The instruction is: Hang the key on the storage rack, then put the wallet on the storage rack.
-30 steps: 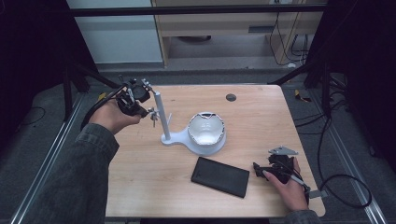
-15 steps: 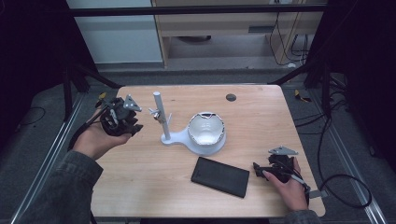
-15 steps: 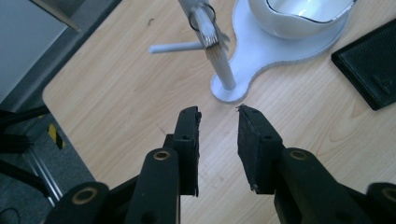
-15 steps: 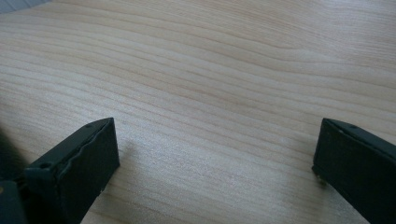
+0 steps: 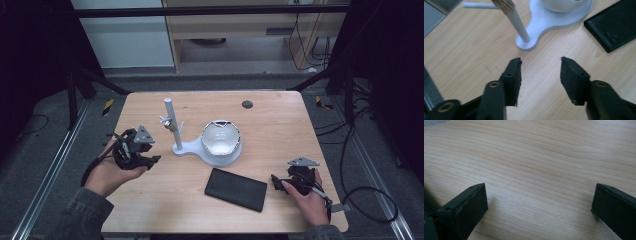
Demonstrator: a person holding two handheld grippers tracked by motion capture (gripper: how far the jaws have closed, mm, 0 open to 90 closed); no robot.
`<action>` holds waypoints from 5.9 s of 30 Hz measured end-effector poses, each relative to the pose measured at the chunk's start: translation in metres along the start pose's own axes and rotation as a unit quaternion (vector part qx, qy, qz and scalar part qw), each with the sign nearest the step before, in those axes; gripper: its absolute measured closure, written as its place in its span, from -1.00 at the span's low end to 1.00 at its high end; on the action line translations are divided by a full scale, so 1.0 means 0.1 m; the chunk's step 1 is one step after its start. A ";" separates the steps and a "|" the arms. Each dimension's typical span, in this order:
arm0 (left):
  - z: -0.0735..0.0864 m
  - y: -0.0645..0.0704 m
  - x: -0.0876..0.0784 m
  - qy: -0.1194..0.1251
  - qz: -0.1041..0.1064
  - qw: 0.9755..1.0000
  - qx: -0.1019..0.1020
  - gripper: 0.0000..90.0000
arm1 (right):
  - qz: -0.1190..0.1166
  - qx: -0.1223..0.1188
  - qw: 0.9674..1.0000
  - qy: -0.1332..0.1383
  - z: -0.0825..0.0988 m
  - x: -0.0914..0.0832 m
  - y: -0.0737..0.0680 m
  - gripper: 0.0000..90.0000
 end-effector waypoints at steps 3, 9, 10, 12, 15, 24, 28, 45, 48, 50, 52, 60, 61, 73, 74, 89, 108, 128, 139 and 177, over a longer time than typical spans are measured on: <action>0.10 0.11 0.08 -0.002 0.012 1.000 -0.002 -0.19 | -0.001 0.000 1.000 0.001 0.00 -0.01 0.00 -0.98; 0.19 0.29 0.18 0.015 0.040 0.999 -0.003 -0.51 | 0.005 -0.006 1.000 0.007 -0.02 -0.03 0.03 -0.91; 0.19 0.33 0.21 0.022 0.042 0.999 -0.003 -0.50 | 0.005 -0.007 1.000 0.009 -0.03 -0.04 0.03 -0.91; 0.19 0.35 0.23 0.025 0.042 0.999 -0.001 -0.47 | 0.005 -0.006 1.000 0.013 -0.04 -0.04 0.03 -0.91; 0.22 0.50 0.34 0.031 0.059 0.998 -0.005 -0.09 | 0.004 -0.013 1.000 0.022 -0.06 -0.07 0.04 -0.91; 0.23 0.77 0.58 0.046 0.104 0.993 -0.008 0.63 | 0.000 -0.021 1.000 0.022 -0.06 -0.08 0.02 -0.88; 0.22 0.89 0.65 0.049 0.123 0.991 0.002 0.90 | 0.002 -0.022 1.000 0.020 -0.06 -0.08 0.02 -0.87; 0.26 1.20 0.96 0.015 0.163 0.986 0.020 0.99 | 0.003 -0.016 1.000 0.014 -0.05 -0.08 0.03 -0.87; 0.26 1.23 1.01 0.008 0.164 0.986 0.023 0.99 | 0.001 -0.017 1.000 0.015 -0.05 -0.08 0.02 -0.87; 0.26 1.26 1.05 0.000 0.166 0.986 0.028 0.99 | 0.002 -0.021 1.000 0.016 -0.05 -0.08 0.02 -0.87; 0.26 1.29 1.08 -0.007 0.167 0.985 0.032 0.99 | 0.002 -0.020 1.000 0.015 -0.05 -0.08 0.03 -0.87; 0.28 1.30 1.18 -0.027 0.168 0.985 0.035 0.99 | -0.001 -0.020 1.000 0.015 -0.05 -0.08 0.02 -0.87; 0.28 1.30 1.20 -0.029 0.167 0.985 0.038 0.99 | -0.003 -0.014 1.000 0.013 -0.05 -0.09 0.01 -0.87; 0.29 1.30 1.23 -0.034 0.167 0.985 0.040 0.99 | -0.003 -0.014 1.000 0.013 -0.05 -0.09 0.01 -0.87; 0.29 1.30 1.23 -0.036 0.167 0.984 0.041 0.99 | -0.001 -0.017 1.000 0.014 -0.05 -0.09 0.02 -0.87; 0.28 1.30 1.25 -0.029 0.166 0.985 0.037 0.99 | -0.002 -0.014 1.000 0.019 -0.07 -0.11 0.03 -0.87; 0.09 1.34 1.28 0.082 0.192 0.978 -0.031 0.99 | -0.112 -0.058 0.989 0.074 -0.27 -0.37 -0.68 -0.74; -0.13 1.35 1.31 0.049 0.208 0.977 -0.011 0.99 | -0.173 -0.143 0.974 0.006 -0.30 -0.61 -1.42 -0.88; -0.26 1.33 1.25 0.067 0.216 0.974 -0.014 0.99 | -0.179 -0.178 0.967 -0.036 -0.28 -0.44 -1.58 -0.80; -0.33 1.31 1.25 0.077 0.212 0.974 -0.020 0.97 | -0.137 -0.255 0.951 -0.104 -0.38 -0.13 -1.58 -0.26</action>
Point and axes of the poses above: each handheld gripper's, and its own axes: x roughly forward along the jaws, z roughly out of its underside, y roughly to its right, the point moved 9 cm from there along x, roughly forward along the jaws, and after that the axes turned 7 degrees about y, right-handed, at the moved point
